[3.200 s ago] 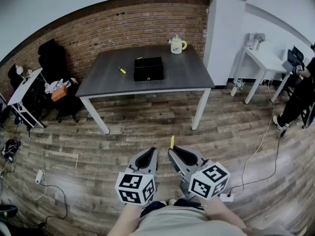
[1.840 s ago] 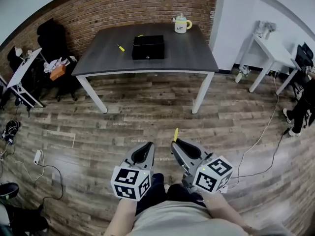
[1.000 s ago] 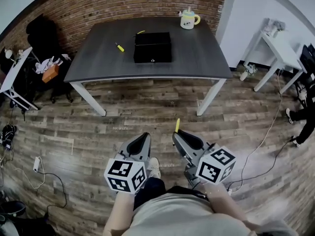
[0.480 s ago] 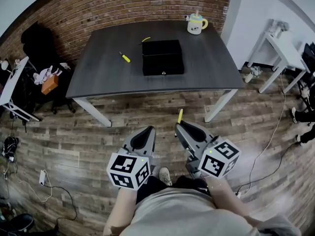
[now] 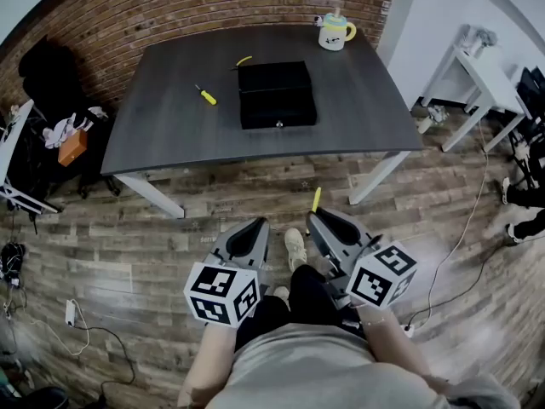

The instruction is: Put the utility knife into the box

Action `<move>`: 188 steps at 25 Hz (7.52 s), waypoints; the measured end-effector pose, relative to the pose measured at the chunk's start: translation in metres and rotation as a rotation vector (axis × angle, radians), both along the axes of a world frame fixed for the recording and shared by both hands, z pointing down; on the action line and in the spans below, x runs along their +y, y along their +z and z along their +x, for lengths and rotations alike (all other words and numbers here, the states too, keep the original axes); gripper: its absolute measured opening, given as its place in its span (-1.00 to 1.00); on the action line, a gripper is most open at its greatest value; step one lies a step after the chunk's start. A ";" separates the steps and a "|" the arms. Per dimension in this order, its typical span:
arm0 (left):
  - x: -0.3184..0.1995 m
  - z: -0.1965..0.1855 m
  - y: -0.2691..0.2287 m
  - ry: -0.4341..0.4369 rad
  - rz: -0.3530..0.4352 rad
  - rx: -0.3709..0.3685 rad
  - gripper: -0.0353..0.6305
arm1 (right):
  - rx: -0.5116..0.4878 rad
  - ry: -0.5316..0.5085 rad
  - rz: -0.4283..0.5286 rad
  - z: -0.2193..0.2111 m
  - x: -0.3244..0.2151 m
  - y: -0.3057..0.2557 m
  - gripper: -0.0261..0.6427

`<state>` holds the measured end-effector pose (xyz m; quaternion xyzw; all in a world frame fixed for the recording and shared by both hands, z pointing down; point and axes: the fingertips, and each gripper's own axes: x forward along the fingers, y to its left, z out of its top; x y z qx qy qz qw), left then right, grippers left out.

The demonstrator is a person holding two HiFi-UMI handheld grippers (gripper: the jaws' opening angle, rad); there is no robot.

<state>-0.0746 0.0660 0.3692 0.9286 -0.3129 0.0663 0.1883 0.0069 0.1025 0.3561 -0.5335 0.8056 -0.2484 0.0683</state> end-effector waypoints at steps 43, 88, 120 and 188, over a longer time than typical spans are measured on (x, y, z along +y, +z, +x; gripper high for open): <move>-0.263 0.089 -0.004 -0.242 -0.029 -0.060 -0.81 | -0.019 -0.188 -0.037 0.124 -0.286 0.005 -0.74; -0.365 0.038 0.066 -0.282 -0.231 0.026 -0.81 | 0.855 -0.721 -0.333 0.087 -0.392 0.120 -0.74; -0.351 0.030 0.089 -0.276 -0.295 0.042 -0.81 | 1.074 -0.819 -0.527 0.085 -0.372 0.198 -0.72; -0.289 0.121 0.010 -0.116 -0.018 -0.059 -0.81 | 0.005 -0.204 -0.002 0.116 -0.302 0.016 -0.90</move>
